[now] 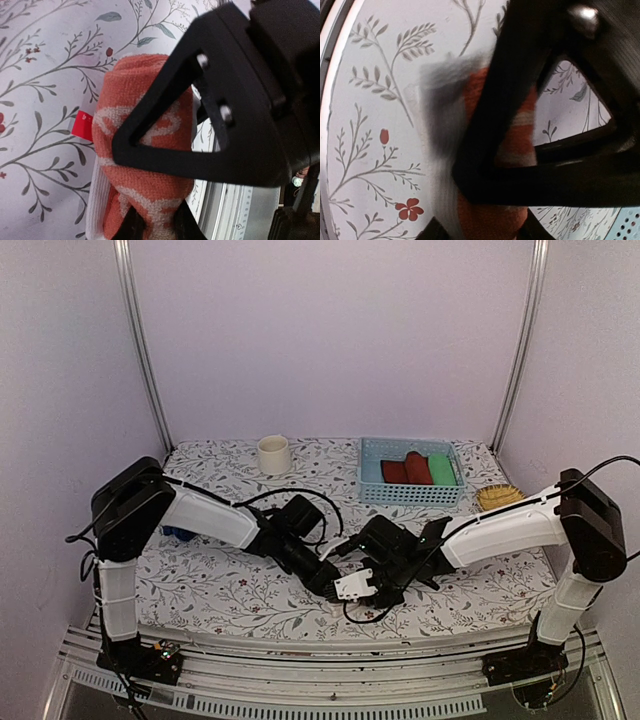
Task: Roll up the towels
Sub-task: Pick up the towel from the center of the board, then place the towel in the bin.
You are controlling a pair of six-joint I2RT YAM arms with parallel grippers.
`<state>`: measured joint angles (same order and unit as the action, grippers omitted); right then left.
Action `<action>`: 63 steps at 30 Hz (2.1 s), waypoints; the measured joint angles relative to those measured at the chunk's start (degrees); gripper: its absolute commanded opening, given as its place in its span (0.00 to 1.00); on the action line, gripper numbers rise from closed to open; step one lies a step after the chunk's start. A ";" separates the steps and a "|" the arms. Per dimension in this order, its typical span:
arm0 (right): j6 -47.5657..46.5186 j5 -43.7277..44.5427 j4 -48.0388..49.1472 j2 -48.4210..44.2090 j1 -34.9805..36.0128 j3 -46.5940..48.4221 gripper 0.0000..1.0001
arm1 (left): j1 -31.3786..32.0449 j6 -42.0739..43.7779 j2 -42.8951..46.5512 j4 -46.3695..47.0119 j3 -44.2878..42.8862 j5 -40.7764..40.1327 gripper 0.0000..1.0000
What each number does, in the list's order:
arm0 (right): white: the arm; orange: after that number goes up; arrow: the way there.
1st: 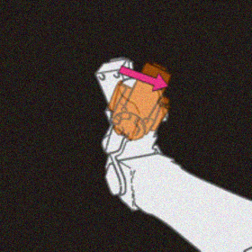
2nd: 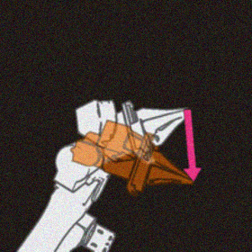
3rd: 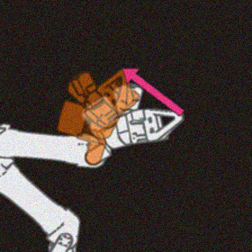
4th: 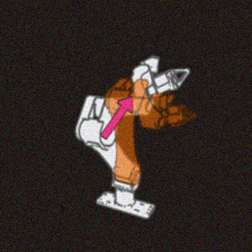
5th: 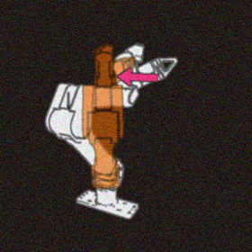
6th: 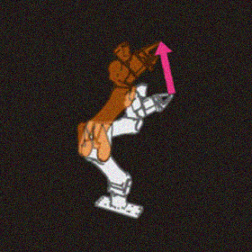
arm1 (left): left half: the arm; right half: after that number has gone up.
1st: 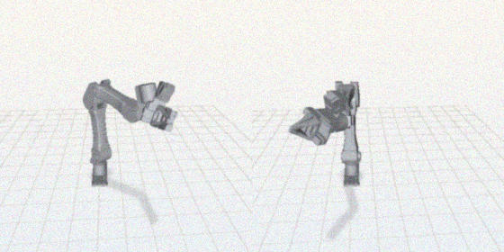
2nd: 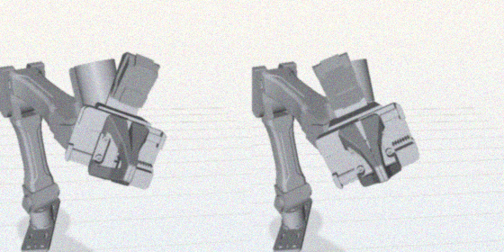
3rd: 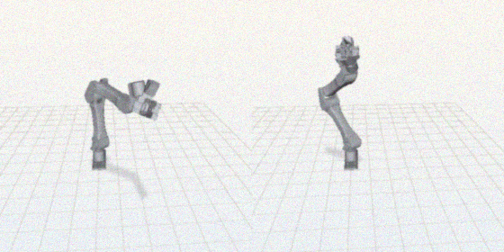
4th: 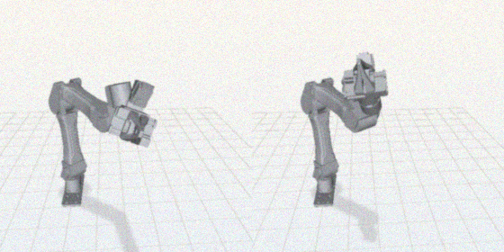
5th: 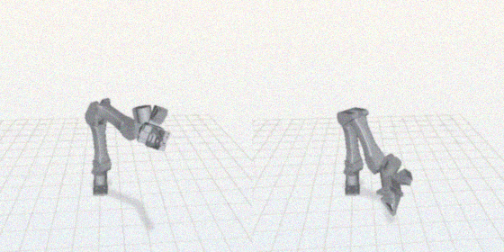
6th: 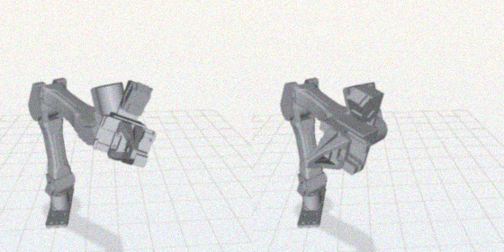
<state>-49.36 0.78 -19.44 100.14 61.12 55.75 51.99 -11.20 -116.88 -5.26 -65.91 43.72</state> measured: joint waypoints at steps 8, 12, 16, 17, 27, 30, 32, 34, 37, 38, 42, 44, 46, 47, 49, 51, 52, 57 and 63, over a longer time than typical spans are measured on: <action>-0.50 1.03 1.38 0.44 0.02 0.15 0.14 | -0.57 0.42 2.93 -3.10 0.44 -4.83 0.45; 0.04 0.11 -0.63 0.11 -0.07 1.11 0.13 | -1.62 0.52 7.93 -6.82 1.77 -10.14 0.48; 1.05 -2.36 -6.01 -0.31 -1.40 3.43 0.13 | -4.96 0.48 14.32 -10.64 2.16 -16.46 0.48; 1.44 -3.06 -7.50 -0.31 -2.03 4.35 0.12 | -5.79 0.48 15.72 -11.32 2.16 -17.75 0.48; 5.35 -7.58 -15.37 -0.28 -12.83 17.35 0.10 | -10.01 4.87 26.21 -18.38 0.92 -35.85 0.48; 7.17 -7.72 -15.80 0.09 -15.91 22.86 0.09 | -10.34 6.49 26.27 -19.32 1.40 -40.54 0.48; 8.66 -7.23 -15.85 1.07 -17.70 26.40 0.09 | -10.71 7.10 26.27 -19.50 2.38 -42.45 0.48; 10.14 -6.34 -15.52 2.40 -19.47 29.40 0.08 | -11.02 7.48 26.27 -19.54 3.43 -43.54 0.48; 13.14 -4.48 -15.19 4.48 -22.77 32.92 0.05 | -11.13 8.00 26.27 -19.47 4.50 -44.41 0.48; 14.01 -3.85 -15.04 5.07 -23.76 33.77 0.04 | -11.13 8.17 26.27 -19.45 4.74 -44.50 0.48; 18.71 -0.09 -14.10 8.79 -28.83 39.26 0.04 | -11.17 8.46 26.21 -19.37 5.14 -44.50 0.47; 20.76 1.46 -13.51 10.62 -30.80 41.90 0.04 | -11.19 8.57 26.21 -19.28 5.14 -44.48 0.47; 23.28 3.13 -12.87 12.74 -32.79 44.92 0.04 | -11.19 8.66 26.21 -19.21 5.14 -44.44 0.48; 24.24 3.89 -12.70 13.64 -33.44 46.10 0.04 | -11.19 8.66 26.21 -19.17 5.14 -44.41 0.47; 26.62 6.29 -12.39 16.28 -34.82 49.57 0.03 | -11.19 8.68 26.21 -19.10 5.14 -44.41 0.47; 29.11 9.62 -12.28 19.28 -35.56 53.02 0.03 | -11.21 8.74 26.21 -19.08 5.14 -44.39 0.47; 30.42 11.23 -12.52 20.90 -35.80 54.95 0.03 | -11.21 8.85 26.21 -19.08 5.14 -44.37 0.47; 38.91 17.81 -16.06 28.96 -35.85 63.36 0.02 | -11.28 9.07 25.99 -19.12 5.14 -44.19 0.47; 47.52 21.35 -20.11 32.30 -35.67 63.76 0.02 | -11.30 9.07 25.66 -19.12 5.14 -43.67 0.47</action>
<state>-1.85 22.13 -39.55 132.44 25.45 119.50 40.69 -2.13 -91.22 -24.38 -60.77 0.05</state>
